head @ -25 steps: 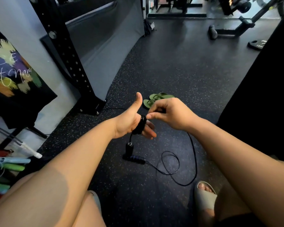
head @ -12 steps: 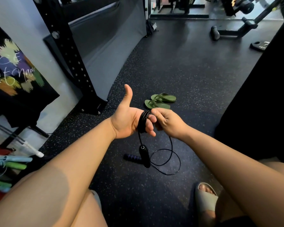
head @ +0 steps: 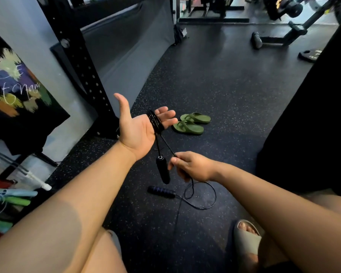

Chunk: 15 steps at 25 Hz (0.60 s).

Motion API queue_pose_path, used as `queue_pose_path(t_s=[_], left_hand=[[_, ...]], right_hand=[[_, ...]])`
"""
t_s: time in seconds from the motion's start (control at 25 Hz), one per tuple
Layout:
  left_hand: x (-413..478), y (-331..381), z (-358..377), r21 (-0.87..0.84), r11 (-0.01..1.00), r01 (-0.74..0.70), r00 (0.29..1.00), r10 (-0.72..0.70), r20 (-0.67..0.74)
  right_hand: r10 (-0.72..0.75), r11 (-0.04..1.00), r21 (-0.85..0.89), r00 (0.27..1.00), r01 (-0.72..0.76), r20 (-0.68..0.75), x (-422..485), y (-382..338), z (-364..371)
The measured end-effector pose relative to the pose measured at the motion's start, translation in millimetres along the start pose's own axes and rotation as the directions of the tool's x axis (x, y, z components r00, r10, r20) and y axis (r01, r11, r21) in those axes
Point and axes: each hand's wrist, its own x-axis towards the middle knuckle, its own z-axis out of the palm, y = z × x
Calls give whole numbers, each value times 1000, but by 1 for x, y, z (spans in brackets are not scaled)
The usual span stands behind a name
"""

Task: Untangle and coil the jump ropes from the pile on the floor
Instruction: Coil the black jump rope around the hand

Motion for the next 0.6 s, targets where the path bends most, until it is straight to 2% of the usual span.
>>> queue_pose_path(t_s=[0.12,0.28,0.4,0.52,0.6], left_hand=[[4,-8,-1,221,975,18,993,8,-118],[10,-20,-4,569,803,177,981,-98,-166],[7,-19,-5,683,669,293,946,-305,-107],[0,-18,-2,774,535,338,855,-518,-15],[-5,-17,2,783,506,361,808,-589,8]], right_hand=[[-63,987,-145,998,66,27,-8,-22,-7],[-272,883,-418,958,213,-86,-10,-37,-22],[-361,854,-455,917,254,-166,-10,-36,-38],[-390,846,-461,899,266,-197,-11,-35,-50],[-407,861,-423,882,284,-235,-11,-31,-54]])
